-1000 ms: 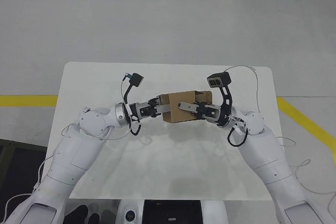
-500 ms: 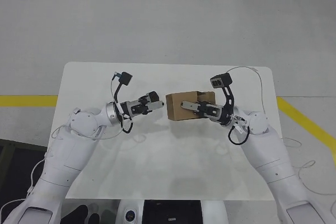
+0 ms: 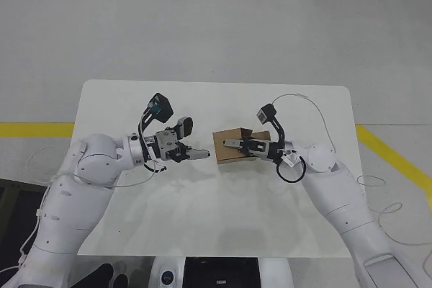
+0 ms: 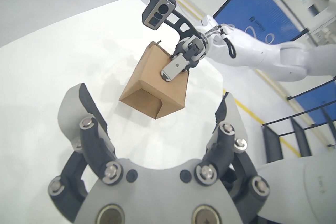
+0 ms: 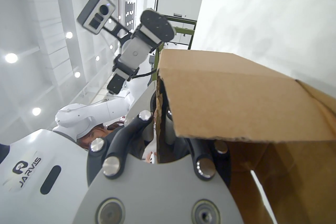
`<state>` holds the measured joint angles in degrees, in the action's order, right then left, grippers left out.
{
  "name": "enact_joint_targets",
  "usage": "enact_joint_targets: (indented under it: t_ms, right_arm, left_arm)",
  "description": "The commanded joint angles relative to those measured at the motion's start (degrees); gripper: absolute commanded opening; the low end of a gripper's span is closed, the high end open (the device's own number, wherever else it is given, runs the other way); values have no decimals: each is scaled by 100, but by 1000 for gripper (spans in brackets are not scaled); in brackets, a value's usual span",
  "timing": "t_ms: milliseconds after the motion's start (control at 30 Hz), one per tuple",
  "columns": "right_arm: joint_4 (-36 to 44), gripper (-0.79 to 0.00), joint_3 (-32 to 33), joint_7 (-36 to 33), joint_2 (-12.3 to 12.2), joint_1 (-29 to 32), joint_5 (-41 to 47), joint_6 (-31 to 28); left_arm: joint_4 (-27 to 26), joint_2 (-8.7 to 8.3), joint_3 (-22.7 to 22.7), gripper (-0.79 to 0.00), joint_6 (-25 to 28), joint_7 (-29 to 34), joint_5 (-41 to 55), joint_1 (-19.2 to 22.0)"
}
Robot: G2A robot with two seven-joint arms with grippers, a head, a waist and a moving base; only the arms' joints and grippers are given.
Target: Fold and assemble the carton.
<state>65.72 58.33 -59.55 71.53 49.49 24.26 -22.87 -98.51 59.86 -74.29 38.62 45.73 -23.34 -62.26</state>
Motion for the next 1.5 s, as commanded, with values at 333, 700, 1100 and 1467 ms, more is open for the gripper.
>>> enact_joint_targets:
  t_ms: [333,700,1100,1467]
  right_arm:
    - [-284,-634,-186,593,58,88,-414,243]
    - [-88,0,-48,336,12,223,-369,178]
    - [-440,0,35,-757,-14,16,151,-36]
    - [-1136,0,-238,-919,142,-341,457,-295]
  left_arm:
    - [-505,-90,15,0,665,-1176,-3372,-580]
    - [-318,-126,268,0,917,-2211,-5313,-523]
    - [-31,38,1086,0,-303,-3202,-6261,-430]
    - [594,225,1654,0,-424,-3370,-6240,162]
